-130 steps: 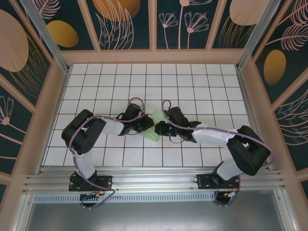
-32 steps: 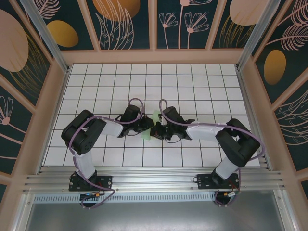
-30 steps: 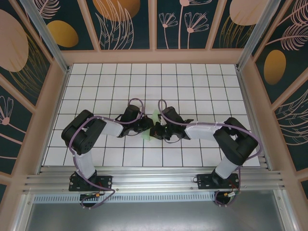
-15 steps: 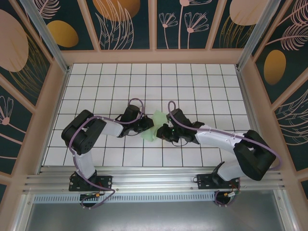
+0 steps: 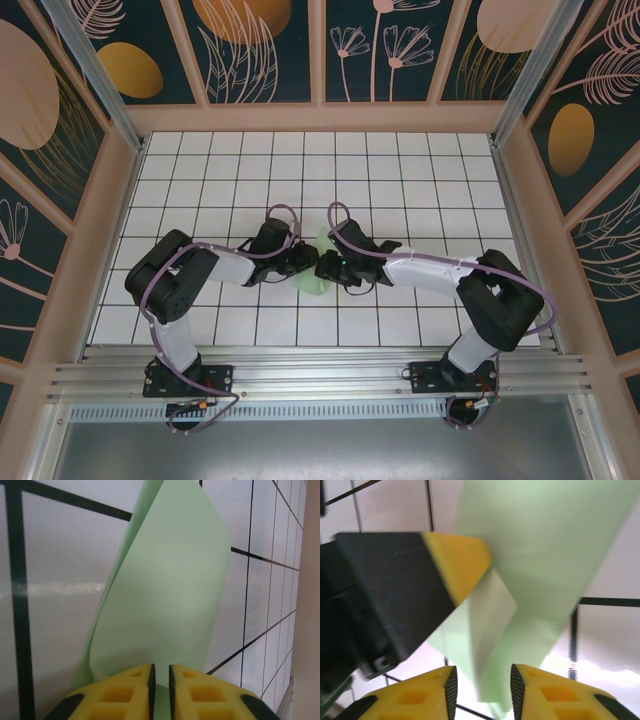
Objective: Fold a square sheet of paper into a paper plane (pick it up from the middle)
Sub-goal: Fold the second fold of the triangle at the center of the table.
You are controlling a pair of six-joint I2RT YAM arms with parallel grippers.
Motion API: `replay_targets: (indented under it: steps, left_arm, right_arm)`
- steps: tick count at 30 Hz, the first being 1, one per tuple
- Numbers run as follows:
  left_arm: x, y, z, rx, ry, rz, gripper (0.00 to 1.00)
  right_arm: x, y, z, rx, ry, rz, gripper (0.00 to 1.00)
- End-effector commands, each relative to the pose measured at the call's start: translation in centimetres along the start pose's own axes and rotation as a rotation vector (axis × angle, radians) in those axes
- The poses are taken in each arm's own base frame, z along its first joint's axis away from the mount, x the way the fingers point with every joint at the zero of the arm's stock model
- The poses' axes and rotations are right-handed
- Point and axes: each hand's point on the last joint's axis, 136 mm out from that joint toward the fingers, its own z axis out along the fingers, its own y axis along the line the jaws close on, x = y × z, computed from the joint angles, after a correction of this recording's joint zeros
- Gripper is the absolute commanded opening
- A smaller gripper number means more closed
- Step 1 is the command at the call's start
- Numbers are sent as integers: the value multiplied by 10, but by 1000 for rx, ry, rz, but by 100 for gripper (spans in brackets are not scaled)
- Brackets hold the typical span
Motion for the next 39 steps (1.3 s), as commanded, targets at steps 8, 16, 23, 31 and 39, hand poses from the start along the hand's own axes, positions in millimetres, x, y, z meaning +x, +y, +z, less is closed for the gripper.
replay_targets:
  steps: [8, 16, 23, 31, 39]
  left_arm:
    - [6, -20, -46, 56, -74, 55, 58]
    - [11, -6, -73, -1, -146, 20, 71]
    - [25, -4, -64, 27, -68, 0, 67]
    - [15, -13, -49, 44, -55, -5, 67]
    - [18, 2, -40, -1, -36, -28, 52]
  right_arm:
    - [-21, 6, -37, -117, -150, -38, 54]
    - [-15, 1, -22, -181, -71, -27, 26]
    - [12, 12, 3, -226, 58, -59, 11]
    - [46, 18, 20, -223, 157, -99, 10]
    - [59, -16, 35, -115, 192, -78, 10]
